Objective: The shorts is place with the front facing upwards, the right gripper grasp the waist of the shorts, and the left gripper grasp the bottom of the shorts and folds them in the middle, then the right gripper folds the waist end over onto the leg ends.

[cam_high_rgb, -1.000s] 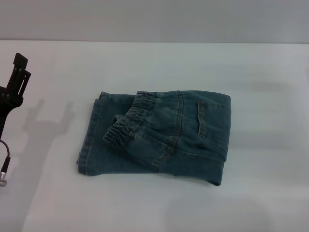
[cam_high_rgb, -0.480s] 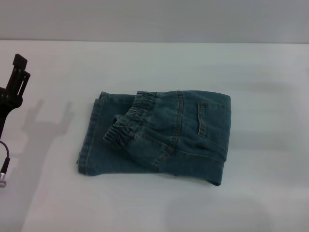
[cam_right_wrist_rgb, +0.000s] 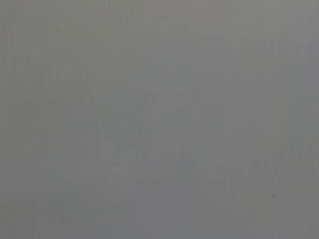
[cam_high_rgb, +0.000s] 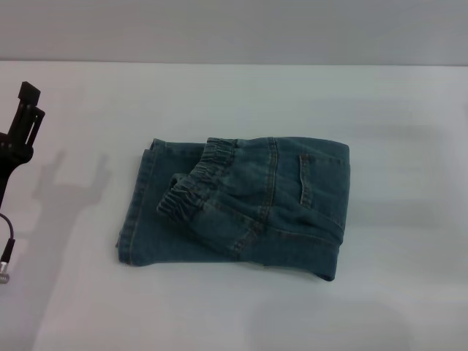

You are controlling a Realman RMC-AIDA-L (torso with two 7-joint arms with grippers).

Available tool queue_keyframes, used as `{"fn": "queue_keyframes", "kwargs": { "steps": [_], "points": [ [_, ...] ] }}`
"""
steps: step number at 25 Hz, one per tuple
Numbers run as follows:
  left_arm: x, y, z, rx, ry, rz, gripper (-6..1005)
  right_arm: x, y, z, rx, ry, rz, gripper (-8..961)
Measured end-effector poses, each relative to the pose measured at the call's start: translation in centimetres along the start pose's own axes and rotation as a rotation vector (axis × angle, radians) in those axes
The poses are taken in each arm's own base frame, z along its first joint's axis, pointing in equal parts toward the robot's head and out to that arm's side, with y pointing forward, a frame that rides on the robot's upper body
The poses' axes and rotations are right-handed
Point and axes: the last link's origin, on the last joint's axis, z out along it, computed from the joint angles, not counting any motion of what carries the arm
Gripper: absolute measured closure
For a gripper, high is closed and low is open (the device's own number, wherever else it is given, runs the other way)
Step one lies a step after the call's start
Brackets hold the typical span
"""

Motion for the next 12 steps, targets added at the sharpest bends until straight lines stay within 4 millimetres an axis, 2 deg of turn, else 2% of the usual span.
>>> {"fn": "queue_keyframes", "kwargs": {
  "steps": [12],
  "points": [
    [0.01,0.04,0.14,-0.003,0.001,0.000,216,0.00,0.00,0.00,0.000,0.000,0.000,395]
  ]
}}
